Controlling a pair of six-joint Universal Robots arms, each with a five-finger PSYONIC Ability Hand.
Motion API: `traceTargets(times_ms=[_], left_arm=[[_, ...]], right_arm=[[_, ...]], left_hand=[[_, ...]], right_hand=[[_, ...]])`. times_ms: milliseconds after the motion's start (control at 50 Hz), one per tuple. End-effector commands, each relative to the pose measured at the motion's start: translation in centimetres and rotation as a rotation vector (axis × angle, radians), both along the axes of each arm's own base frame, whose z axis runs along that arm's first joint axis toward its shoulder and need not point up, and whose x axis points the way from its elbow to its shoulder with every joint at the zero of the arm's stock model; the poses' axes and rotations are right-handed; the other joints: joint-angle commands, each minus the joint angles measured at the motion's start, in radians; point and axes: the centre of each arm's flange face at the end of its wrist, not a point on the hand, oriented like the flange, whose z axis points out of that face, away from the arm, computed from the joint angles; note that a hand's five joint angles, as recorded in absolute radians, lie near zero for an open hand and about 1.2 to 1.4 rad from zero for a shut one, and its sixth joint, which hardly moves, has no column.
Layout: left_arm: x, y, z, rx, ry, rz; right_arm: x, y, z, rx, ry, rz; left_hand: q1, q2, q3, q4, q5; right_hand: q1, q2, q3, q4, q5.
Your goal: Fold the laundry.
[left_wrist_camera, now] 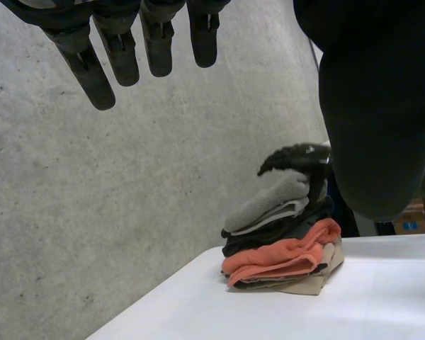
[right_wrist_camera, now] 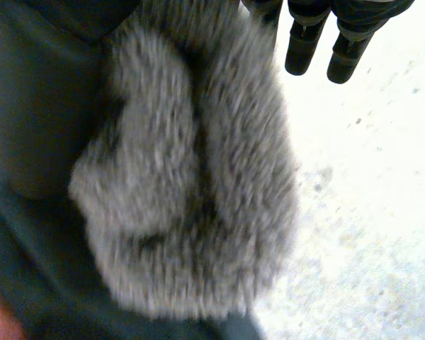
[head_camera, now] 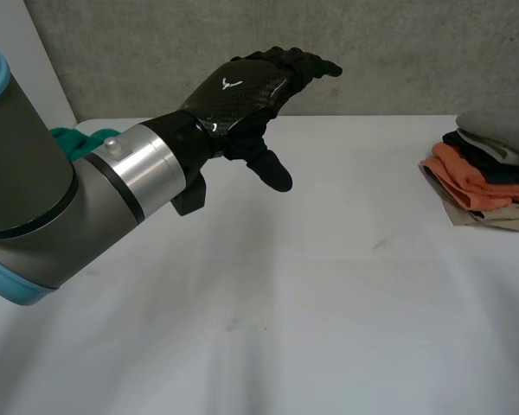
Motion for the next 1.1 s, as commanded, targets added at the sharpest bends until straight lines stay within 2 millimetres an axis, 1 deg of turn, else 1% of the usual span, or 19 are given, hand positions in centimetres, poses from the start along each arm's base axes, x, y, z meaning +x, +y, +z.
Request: traceTargets(times_ms=[20, 60, 140, 160, 200, 240, 320, 380, 420, 500, 520, 600, 640, 720, 780, 840, 860, 980, 1100], left_arm=[[-0.3, 0.9, 0.3, -0.003, 0.005, -0.02], [-0.7, 1.6, 0.1, 0.001, 0.001, -0.037], [-1.1, 2.6, -0.1, 0.007, -0.003, -0.052], [-1.1, 2.7, 0.0, 0.006, -0.002, -0.052], [-1.0, 2.8, 0.3, -0.001, 0.003, -0.051], [-0.9, 2.9, 0.7, -0.009, 0.011, -0.048], [-0.6, 3.0, 3.2, -0.071, 0.062, -0.026], [-0.2, 2.9, 6.7, -0.164, 0.146, 0.016], [0.3, 2.5, 8.8, -0.212, 0.2, 0.074], [1.6, 1.7, 12.3, -0.282, 0.292, 0.202], [1.9, 1.5, 12.7, -0.292, 0.303, 0.227], [5.5, -1.9, 13.9, -0.341, 0.313, 0.443], [8.5, -4.5, 13.8, -0.367, 0.277, 0.606], [12.0, -8.0, 11.0, -0.362, 0.119, 0.793], [13.5, -10.9, 7.2, -0.343, -0.051, 0.877], [14.1, -13.9, 1.9, -0.3, -0.244, 0.901], [14.5, -15.5, -0.6, -0.284, -0.327, 0.911], [18.5, -21.7, -9.2, -0.236, -0.526, 0.982], [19.0, -25.6, -17.3, -0.227, -0.576, 0.875]], right_arm=[[1.0, 4.0, 6.9, 0.011, -0.047, -0.036], [0.7, 4.7, 7.4, 0.042, -0.054, -0.084], [-3.0, 6.2, 8.5, 0.139, -0.032, -0.3], [-4.6, 6.6, 8.9, 0.168, 0.022, -0.38], [-5.6, 6.8, 9.2, 0.191, 0.096, -0.439], [-6.4, 6.9, 11.0, 0.155, 0.204, -0.508], [-7.5, 6.1, 14.7, 0.02, 0.248, -0.629], [-7.6, 5.8, 17.3, -0.108, 0.193, -0.674], [-6.4, 5.5, 18.1, -0.173, 0.158, -0.644], [1.2, 7.2, 22.9, -0.388, 0.053, -0.457], [4.3, 8.3, 23.9, -0.443, 0.02, -0.368], [11.2, 10.0, 22.3, -0.467, 0.019, -0.14], [13.8, 10.9, 20.7, -0.435, 0.033, -0.048], [19.4, 14.6, 15.7, -0.251, 0.071, 0.148], [21.7, 16.7, 11.9, -0.093, 0.109, 0.221], [23.1, 18.3, 8.3, 0.048, 0.154, 0.273], [23.4, 18.7, 7.4, 0.081, 0.163, 0.286], [24.2, 21.0, 1.6, 0.298, 0.216, 0.337], [23.5, 22.3, -1.1, 0.382, 0.229, 0.34]], left_hand=[[0.03, 0.009, 0.048, 0.029, 0.002], [0.027, 0.006, 0.045, 0.026, -0.001], [0.027, 0.006, 0.045, 0.026, -0.001], [0.027, 0.006, 0.045, 0.026, -0.001], [0.027, 0.006, 0.045, 0.026, -0.001], [0.027, 0.006, 0.045, 0.026, -0.001], [0.021, 0.0, 0.039, 0.02, -0.006], [0.015, -0.006, 0.033, 0.014, -0.012], [0.012, -0.009, 0.03, 0.011, -0.015], [0.012, -0.009, 0.03, 0.011, -0.015], [0.012, -0.009, 0.03, 0.011, -0.015], [0.027, 0.006, 0.045, 0.026, -0.001], [0.027, 0.006, 0.045, 0.026, -0.001], [0.015, -0.006, 0.033, 0.014, -0.012], [0.006, -0.015, 0.024, 0.005, -0.021], [0.003, -0.018, 0.021, 0.002, -0.024], [0.0, -0.021, 0.018, -0.001, -0.027], [-0.014, -0.035, 0.004, -0.015, -0.042], [-0.011, -0.033, 0.007, -0.012, -0.039]], right_hand=[[-0.079, -0.041, -0.04, -0.038, -0.061], [-0.079, -0.041, -0.04, -0.038, -0.061], [-0.079, -0.041, -0.04, -0.038, -0.061], [-0.079, -0.041, -0.04, -0.038, -0.061], [-0.079, -0.041, -0.04, -0.038, -0.061], [-0.079, -0.041, -0.04, -0.038, -0.061], [-0.079, -0.041, -0.04, -0.038, -0.061], [-0.079, -0.041, -0.04, -0.038, -0.061], [-0.079, -0.041, -0.04, -0.038, -0.061], [-0.079, -0.041, -0.04, -0.038, -0.061], [-0.079, -0.041, -0.04, -0.038, -0.061], [-0.079, -0.041, -0.04, -0.038, -0.061], [-0.079, -0.041, -0.04, -0.038, -0.061], [-0.079, -0.041, -0.04, -0.038, -0.061], [-0.079, -0.041, -0.04, -0.038, -0.061], [-0.079, -0.041, -0.04, -0.038, -0.061], [-0.079, -0.041, -0.04, -0.038, -0.061], [-0.079, -0.041, -0.04, -0.038, -0.061], [-0.079, -0.041, -0.04, -0.038, -0.061]])
